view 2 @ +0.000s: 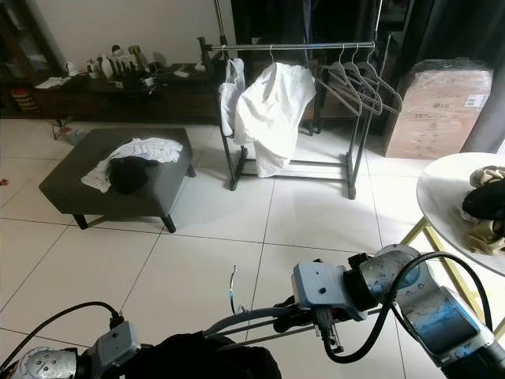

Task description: Hang hanger

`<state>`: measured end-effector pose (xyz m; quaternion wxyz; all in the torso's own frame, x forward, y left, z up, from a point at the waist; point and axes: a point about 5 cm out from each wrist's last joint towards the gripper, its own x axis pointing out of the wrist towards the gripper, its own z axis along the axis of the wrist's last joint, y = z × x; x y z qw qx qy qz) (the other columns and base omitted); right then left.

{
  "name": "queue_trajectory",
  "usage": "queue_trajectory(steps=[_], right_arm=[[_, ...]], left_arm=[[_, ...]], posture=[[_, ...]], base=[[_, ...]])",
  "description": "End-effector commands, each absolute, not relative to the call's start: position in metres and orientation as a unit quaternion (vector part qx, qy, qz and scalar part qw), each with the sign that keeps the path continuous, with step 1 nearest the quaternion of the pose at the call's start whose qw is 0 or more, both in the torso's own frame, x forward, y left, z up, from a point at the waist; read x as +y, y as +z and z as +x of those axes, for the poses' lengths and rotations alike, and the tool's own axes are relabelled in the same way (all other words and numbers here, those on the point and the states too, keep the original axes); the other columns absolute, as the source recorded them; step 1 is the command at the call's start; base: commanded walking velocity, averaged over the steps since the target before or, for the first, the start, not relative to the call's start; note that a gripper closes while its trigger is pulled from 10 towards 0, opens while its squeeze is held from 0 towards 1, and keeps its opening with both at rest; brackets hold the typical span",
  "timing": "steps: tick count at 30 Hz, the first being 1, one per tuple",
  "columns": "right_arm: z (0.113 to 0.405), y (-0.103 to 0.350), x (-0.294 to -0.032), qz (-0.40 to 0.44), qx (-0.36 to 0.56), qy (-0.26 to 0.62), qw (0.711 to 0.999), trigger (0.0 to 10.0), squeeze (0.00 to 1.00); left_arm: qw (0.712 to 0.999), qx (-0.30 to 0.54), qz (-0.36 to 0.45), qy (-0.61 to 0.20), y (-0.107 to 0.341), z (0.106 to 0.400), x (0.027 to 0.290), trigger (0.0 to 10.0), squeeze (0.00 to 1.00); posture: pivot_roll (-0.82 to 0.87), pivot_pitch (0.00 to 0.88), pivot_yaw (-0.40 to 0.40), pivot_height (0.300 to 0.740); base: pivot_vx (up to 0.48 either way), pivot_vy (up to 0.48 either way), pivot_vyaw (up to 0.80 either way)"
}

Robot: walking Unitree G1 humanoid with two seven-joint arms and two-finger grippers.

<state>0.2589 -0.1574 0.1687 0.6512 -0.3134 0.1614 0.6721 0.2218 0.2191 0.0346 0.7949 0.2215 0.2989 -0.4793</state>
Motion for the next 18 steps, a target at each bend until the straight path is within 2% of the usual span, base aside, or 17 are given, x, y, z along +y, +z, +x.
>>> queue_trajectory(steps=[1,6,10,11,12,13,14,18], right_arm=[[0.258,0.193,-0.147,-0.313,0.096,0.685,0.650,0.0,0.00],[0.258,0.196,-0.146,-0.314,0.091,0.686,0.650,0.0,0.00],[0.257,0.198,-0.146,-0.314,0.090,0.687,0.649,0.0,0.00],[0.257,0.198,-0.146,-0.314,0.090,0.687,0.649,0.0,0.00],[0.256,0.198,-0.146,-0.314,0.090,0.687,0.649,0.0,0.00],[0.256,0.198,-0.146,-0.314,0.090,0.687,0.649,0.0,0.00],[0.256,0.198,-0.146,-0.315,0.090,0.687,0.649,0.0,0.00],[0.257,0.199,-0.146,-0.314,0.089,0.686,0.650,0.0,0.00]], left_arm=[[0.791,0.312,0.237,-0.471,0.027,0.219,0.224,10.0,0.00],[0.813,0.295,0.239,-0.441,0.022,0.226,0.225,10.0,0.00],[0.810,0.302,0.225,-0.449,0.019,0.225,0.223,10.0,0.00],[0.807,0.306,0.221,-0.454,0.017,0.224,0.222,8.0,0.00],[0.805,0.308,0.219,-0.457,0.016,0.224,0.221,6.8,0.00],[0.804,0.309,0.216,-0.460,0.015,0.223,0.221,6.8,0.00],[0.805,0.309,0.217,-0.458,0.014,0.224,0.220,0.0,0.00],[0.807,0.309,0.213,-0.457,0.010,0.225,0.220,0.0,0.00]], posture=[[-0.13,0.105,0.055,0.740],[-0.13,0.107,0.049,0.740],[-0.14,0.108,0.048,0.740],[-0.14,0.109,0.048,0.740],[-0.14,0.109,0.047,0.740],[-0.14,0.109,0.047,0.740],[-0.14,0.109,0.047,0.740],[-0.14,0.109,0.047,0.740]], base=[[0.000,0.000,0.00],[0.000,0.000,0.00],[0.000,0.000,0.00],[0.000,0.000,0.00],[0.000,0.000,0.00],[0.000,0.000,0.00],[0.000,0.000,0.00],[0.000,0.000,0.00]])
